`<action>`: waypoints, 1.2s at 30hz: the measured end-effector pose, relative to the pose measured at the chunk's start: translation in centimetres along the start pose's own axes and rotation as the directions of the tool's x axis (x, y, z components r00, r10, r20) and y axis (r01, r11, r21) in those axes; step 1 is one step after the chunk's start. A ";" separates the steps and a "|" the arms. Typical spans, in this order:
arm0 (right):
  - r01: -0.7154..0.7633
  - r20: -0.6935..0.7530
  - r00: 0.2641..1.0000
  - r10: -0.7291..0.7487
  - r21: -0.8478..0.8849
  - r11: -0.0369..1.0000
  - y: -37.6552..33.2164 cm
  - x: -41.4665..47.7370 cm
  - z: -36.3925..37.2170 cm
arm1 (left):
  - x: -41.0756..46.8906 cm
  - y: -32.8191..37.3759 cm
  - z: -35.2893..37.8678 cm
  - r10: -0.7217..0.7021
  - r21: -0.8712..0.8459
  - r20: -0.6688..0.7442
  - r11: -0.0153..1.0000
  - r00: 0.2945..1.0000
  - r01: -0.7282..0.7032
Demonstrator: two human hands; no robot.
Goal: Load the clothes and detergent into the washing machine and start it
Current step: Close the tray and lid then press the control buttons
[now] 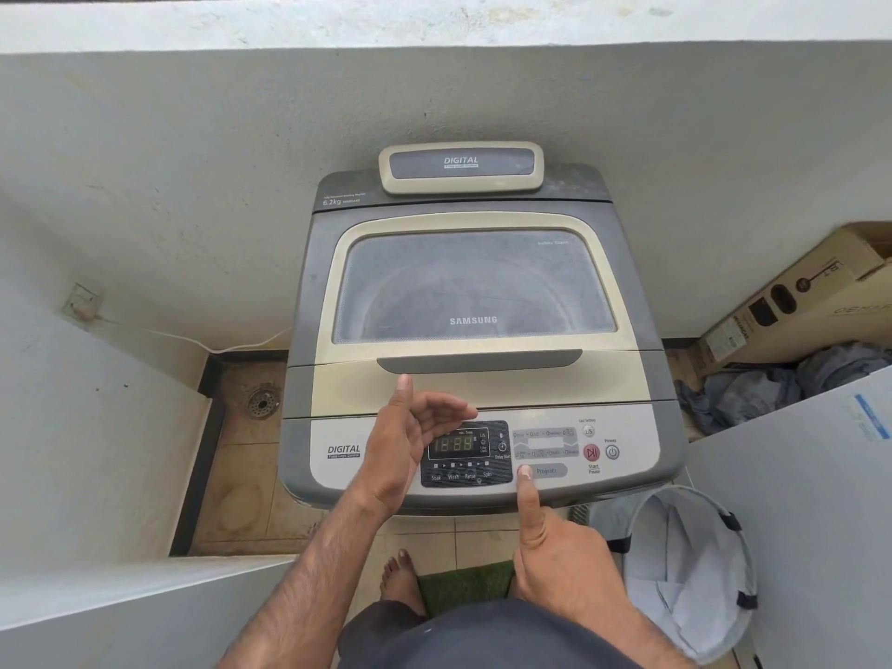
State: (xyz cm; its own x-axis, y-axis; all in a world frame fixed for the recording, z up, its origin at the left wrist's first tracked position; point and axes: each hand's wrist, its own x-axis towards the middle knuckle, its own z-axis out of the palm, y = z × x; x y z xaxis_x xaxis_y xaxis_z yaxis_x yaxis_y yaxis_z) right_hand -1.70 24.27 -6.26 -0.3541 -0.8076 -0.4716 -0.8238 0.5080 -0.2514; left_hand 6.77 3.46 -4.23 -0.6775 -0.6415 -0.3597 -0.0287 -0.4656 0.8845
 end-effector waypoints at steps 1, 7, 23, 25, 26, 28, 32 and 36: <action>0.002 -0.001 1.000 -0.002 0.001 1.000 0.0 0.0 0.0 | 0.0 0.0 0.0 -0.001 0.000 0.002 1.000 1.000 0.001; -0.041 -0.013 0.999 0.041 0.043 0.998 0.4 -0.3 -0.1 | -0.1 0.0 0.1 -0.006 -0.001 0.001 1.000 1.000 0.006; -0.051 -0.092 0.994 0.057 0.071 0.996 0.2 -0.7 -0.7 | -0.4 0.0 0.2 -0.003 -0.006 -0.010 1.000 1.000 0.003; -0.056 -0.078 0.995 0.060 0.048 0.997 0.1 -0.6 -0.8 | -0.3 0.0 0.2 -0.004 -0.013 -0.011 1.000 1.000 0.004; -0.057 -0.073 0.996 0.060 0.043 0.997 0.0 -0.6 -0.9 | -0.3 0.0 0.2 -0.005 -0.017 -0.010 1.000 1.000 0.005; -0.052 -0.072 0.996 0.054 0.036 0.998 0.0 -0.5 -1.0 | -0.2 0.0 0.2 -0.008 -0.017 -0.011 1.000 1.000 0.008; -0.054 -0.043 0.998 0.054 0.017 0.998 0.0 -0.3 -0.9 | -0.1 0.0 0.0 -0.013 -0.018 -0.009 1.000 1.000 0.013; -0.052 -0.010 0.999 0.052 -0.001 0.999 -0.1 0.2 -0.4 | 0.0 0.0 0.0 -0.011 -0.017 0.002 1.000 1.000 0.011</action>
State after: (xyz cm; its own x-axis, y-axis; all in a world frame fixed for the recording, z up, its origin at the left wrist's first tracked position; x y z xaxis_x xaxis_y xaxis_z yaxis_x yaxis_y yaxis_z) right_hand -1.90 23.97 -5.97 -0.4007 -0.7831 -0.4756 -0.8050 0.5488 -0.2253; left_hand 6.71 3.45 -4.19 -0.6790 -0.6349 -0.3687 -0.0234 -0.4832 0.8752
